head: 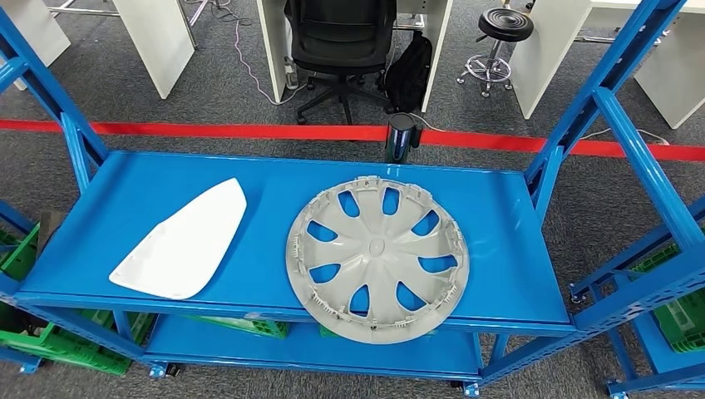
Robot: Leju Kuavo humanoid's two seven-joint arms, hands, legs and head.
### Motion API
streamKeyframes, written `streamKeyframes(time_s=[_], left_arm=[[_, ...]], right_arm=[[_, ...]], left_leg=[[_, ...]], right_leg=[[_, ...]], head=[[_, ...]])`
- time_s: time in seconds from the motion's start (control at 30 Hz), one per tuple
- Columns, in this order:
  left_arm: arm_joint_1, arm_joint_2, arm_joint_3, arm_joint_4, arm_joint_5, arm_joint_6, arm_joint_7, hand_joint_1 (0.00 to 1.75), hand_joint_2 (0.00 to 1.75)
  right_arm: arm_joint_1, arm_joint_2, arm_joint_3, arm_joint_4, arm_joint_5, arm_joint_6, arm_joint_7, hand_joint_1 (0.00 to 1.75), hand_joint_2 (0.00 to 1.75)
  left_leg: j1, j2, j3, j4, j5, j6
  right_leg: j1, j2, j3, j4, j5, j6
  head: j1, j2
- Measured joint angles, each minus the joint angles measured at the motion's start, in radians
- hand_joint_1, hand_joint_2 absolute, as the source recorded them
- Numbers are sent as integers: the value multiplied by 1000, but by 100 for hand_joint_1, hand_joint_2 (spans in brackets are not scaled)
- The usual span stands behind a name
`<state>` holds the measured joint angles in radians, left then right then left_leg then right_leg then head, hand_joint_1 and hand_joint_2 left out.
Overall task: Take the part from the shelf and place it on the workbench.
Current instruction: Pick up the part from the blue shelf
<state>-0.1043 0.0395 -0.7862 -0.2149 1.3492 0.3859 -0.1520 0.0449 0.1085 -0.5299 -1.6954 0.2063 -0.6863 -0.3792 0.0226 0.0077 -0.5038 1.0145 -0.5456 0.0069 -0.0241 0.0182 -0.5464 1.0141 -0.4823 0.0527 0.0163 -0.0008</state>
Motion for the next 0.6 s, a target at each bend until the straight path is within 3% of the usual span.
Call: streamKeyframes(time_s=[0.6], left_arm=[[0, -4, 0, 0, 6, -2, -6, 0, 0]], right_arm=[[26, 3, 112, -155, 140, 0, 48, 0, 0]], left_leg=[[0, 0, 0, 0, 0, 0]], right_leg=[[0, 0, 0, 0, 0, 0]], head=[[-1, 0]])
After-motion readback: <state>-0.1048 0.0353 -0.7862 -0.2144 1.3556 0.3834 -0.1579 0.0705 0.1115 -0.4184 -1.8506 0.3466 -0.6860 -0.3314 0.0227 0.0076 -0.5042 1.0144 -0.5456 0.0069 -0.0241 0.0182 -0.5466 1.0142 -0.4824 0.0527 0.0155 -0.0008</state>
